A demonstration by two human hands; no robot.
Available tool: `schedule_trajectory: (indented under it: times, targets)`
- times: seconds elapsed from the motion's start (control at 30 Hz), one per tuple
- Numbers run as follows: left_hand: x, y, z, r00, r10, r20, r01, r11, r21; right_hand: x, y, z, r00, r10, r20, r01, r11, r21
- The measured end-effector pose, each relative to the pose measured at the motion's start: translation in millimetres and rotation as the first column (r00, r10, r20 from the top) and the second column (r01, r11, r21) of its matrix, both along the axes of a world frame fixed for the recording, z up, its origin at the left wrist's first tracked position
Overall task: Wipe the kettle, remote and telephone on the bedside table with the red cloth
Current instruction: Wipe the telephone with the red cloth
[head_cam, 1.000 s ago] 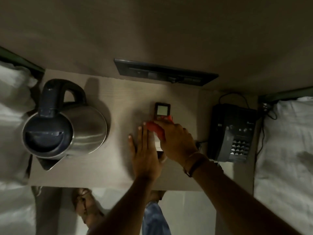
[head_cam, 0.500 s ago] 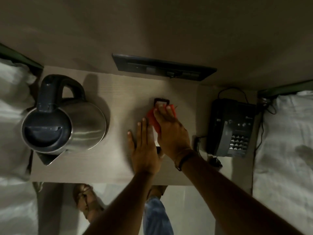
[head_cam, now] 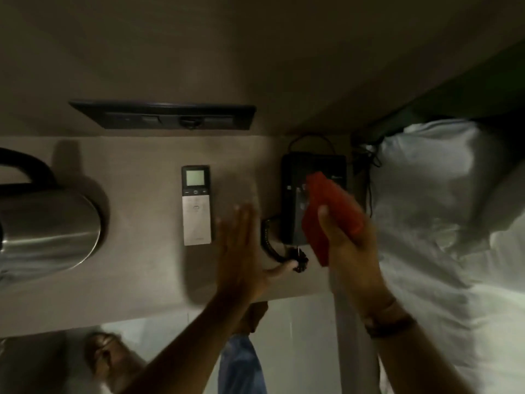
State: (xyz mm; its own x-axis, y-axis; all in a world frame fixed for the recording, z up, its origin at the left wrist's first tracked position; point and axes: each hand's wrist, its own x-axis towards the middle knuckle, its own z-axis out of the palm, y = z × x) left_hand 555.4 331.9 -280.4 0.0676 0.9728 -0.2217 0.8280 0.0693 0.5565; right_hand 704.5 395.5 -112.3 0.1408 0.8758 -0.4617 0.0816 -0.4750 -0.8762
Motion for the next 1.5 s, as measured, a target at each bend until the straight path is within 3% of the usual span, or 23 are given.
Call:
schedule_trajectory:
  times: [0.1,0.2,0.27,0.33,0.43,0.6,0.8,0.83,0.87,0.93,0.97,1.0,1.07,1.13,1.2,1.23,1.3,1.37,1.4,1.5]
  targets:
    - [50.9,24.6,-1.7,0.998,-0.059,0.035,0.059,0.998,-0.011,16.8,38.2,-27.9,0.927,0.174,0.332,-0.212,0.974,0.081]
    - [64.0,36.5,-15.3,1.0,-0.009,0.02,0.009,1.0,-0.028,19.3,71.0,-72.9,0.687,0.345,0.64,-0.462,0.887,0.018]
    - [63.5,34.1,-26.8,1.0,-0.005,0.008,0.005,1.0,0.009,18.2,76.3,-96.2,0.477,0.44,0.761,-0.607,0.791,-0.077]
    - [63.5,31.5,-35.6,0.999,-0.017,-0.027,0.017,1.0,0.01,22.1,63.8,-112.2,0.344,0.426,0.837,-0.663,0.741,-0.105]
    - [65.5,31.1,-39.5,0.991,-0.05,-0.123,0.056,0.998,0.042,30.4,27.6,-124.0,0.326,0.375,0.868,-0.698,0.714,-0.046]
    - [61.5,27.7,-42.5,0.962,-0.135,-0.237,0.15,0.988,0.046,47.3,-35.3,-129.4,0.279,0.538,0.795,-0.751,0.638,-0.169]
    - [63.5,28.2,-38.0,0.994,-0.005,-0.108,0.012,0.998,0.068,58.4,-77.3,-109.0,0.229,0.614,0.756,-0.805,0.556,-0.208]
    - [63.7,29.0,-36.1,0.996,0.013,-0.09,-0.008,0.999,0.053,61.9,-80.0,-103.7,0.274,0.638,0.72,-0.794,0.572,-0.206]
    - [64.0,29.6,-34.8,0.996,0.018,-0.085,-0.014,0.999,0.041,66.8,-83.1,-98.9,0.387,0.669,0.634,-0.758,0.623,-0.194]
    - [64.4,30.3,-33.4,0.996,0.013,-0.086,-0.012,1.0,0.009,76.2,-78.3,-77.0,0.72,0.645,0.257,-0.603,0.764,-0.23]
    - [64.0,30.9,-33.2,0.996,0.01,-0.088,-0.011,1.0,-0.004,80.0,-71.0,-63.6,0.859,0.511,0.025,-0.481,0.824,-0.3]
    - [63.3,31.2,-33.6,0.995,0.001,-0.101,-0.002,1.0,-0.005,84.1,-63.2,-53.0,0.942,0.301,-0.15,-0.336,0.857,-0.392]
    - [62.8,30.4,-35.0,0.992,-0.016,-0.126,0.019,1.0,0.024,92.4,-46.5,-39.5,0.98,0.029,-0.196,-0.108,0.908,-0.405]
    - [63.0,30.4,-34.7,0.993,0.014,-0.12,-0.01,0.999,0.034,95.1,-16.6,-30.7,0.997,0.018,-0.073,-0.032,0.981,-0.193]
    - [64.3,31.2,-34.6,0.993,0.039,-0.108,-0.036,0.999,0.025,91.6,17.6,-36.3,0.97,0.13,0.203,-0.139,0.99,0.03]
    - [64.6,31.2,-34.6,0.994,0.043,-0.103,-0.04,0.999,0.026,88.6,34.6,-47.9,0.898,0.2,0.393,-0.251,0.964,0.082]
    - [64.6,31.2,-34.3,0.994,0.046,-0.101,-0.042,0.998,0.04,79.0,65.9,-81.0,0.622,0.361,0.695,-0.482,0.876,-0.023]
    - [64.2,31.2,-34.9,0.993,0.05,-0.109,-0.044,0.997,0.058,73.3,79.9,-110.5,0.38,0.48,0.791,-0.604,0.776,-0.181]
    - [64.2,31.0,-35.5,0.992,0.052,-0.115,-0.044,0.997,0.069,74.5,79.0,-121.8,0.343,0.491,0.801,-0.62,0.759,-0.2]
    - [64.0,29.2,-35.6,0.99,0.046,-0.132,-0.034,0.995,0.092,79.6,52.6,-135.8,0.358,0.429,0.829,-0.635,0.763,-0.121]
